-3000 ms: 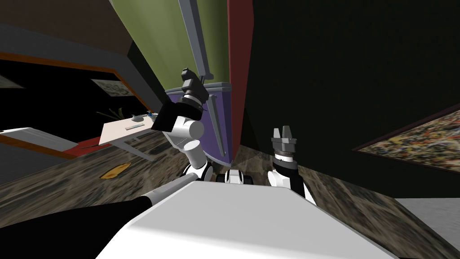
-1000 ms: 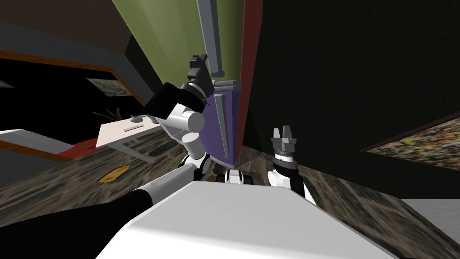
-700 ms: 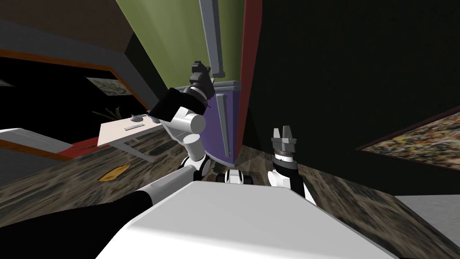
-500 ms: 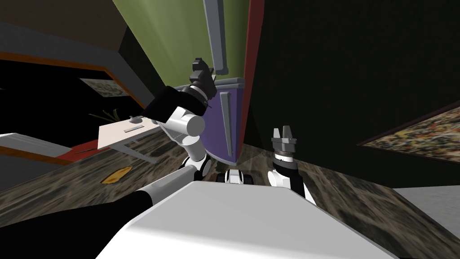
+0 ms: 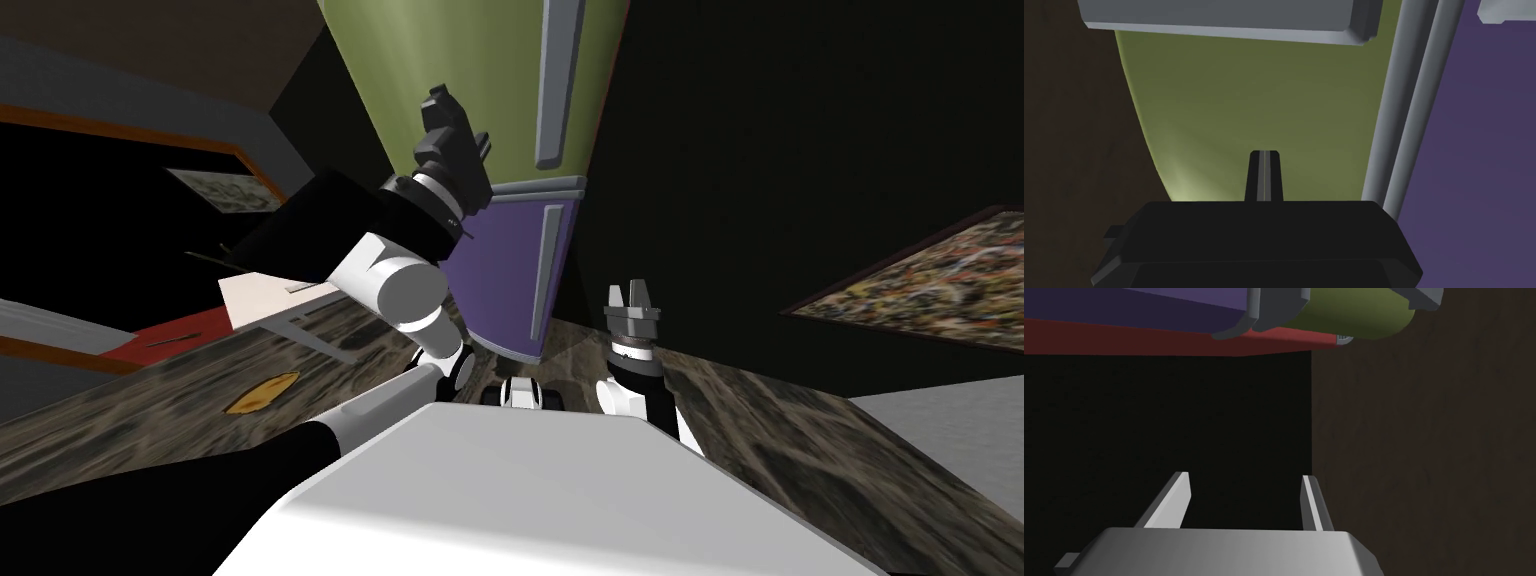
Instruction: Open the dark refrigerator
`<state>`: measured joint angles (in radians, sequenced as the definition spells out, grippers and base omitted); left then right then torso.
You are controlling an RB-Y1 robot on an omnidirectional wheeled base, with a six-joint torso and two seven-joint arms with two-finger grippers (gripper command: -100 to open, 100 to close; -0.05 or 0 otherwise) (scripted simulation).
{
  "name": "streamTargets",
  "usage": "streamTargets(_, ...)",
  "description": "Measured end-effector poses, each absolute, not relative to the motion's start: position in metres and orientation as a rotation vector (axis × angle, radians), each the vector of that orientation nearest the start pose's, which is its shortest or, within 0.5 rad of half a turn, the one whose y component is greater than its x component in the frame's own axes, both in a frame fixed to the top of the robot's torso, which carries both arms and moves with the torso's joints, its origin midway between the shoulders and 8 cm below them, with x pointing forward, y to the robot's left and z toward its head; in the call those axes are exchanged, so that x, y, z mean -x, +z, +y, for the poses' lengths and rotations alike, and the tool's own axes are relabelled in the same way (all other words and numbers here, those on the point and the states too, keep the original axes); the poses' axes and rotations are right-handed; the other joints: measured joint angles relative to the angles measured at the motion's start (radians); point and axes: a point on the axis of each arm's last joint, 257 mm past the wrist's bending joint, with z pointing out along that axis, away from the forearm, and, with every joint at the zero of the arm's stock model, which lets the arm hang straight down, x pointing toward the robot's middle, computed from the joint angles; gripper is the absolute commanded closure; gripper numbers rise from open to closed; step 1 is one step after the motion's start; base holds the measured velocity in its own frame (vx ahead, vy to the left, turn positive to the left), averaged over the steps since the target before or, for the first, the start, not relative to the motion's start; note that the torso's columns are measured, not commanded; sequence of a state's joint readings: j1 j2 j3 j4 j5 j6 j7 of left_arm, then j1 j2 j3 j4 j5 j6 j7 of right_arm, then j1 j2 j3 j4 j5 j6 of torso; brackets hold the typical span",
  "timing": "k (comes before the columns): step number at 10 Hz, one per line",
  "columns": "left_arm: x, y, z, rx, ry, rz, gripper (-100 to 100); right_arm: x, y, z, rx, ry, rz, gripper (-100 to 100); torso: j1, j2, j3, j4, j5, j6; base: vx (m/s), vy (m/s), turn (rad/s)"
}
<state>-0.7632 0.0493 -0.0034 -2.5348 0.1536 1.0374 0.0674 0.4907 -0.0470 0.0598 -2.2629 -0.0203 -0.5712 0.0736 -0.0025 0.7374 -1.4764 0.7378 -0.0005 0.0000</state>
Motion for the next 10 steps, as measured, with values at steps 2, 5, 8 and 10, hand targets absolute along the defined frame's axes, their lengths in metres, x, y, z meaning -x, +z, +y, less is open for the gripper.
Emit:
streamTargets(2, -0.37, 0.298, 0.06, 0.503, -1.812, 1.009, 100, -0.338, 0.032, -0.255, -0.569, 1.326, 0.613, 0, 0.0, -0.002, -0.001, 0.0, 0.0, 0.0, -0.103, 0.32, -0.077)
streamTargets(5, -0.372, 0.294, 0.052, 0.502, -1.817, 1.048, -100, -0.338, 0.032, -0.255, -0.57, 1.326, 0.612, 0, -0.01, -0.004, -0.003, -0.002, -0.003, 0.001, -0.018, 0.054, -0.005)
streamTargets(8, -0.404, 0.28, 0.059, 0.549, -1.728, 1.097, -100, -0.338, 0.032, -0.255, -0.57, 1.326, 0.612, 0, 0.001, 0.0, 0.0, 0.0, 0.0, 0.0, 0.024, -0.078, 0.01)
streamTargets(10, -0.422, 0.268, 0.07, 0.568, -1.673, 1.101, -100, -0.338, 0.032, -0.255, -0.57, 1.326, 0.612, 0, 0.002, 0.001, 0.001, 0.0, 0.0, 0.0, 0.034, -0.129, 0.023)
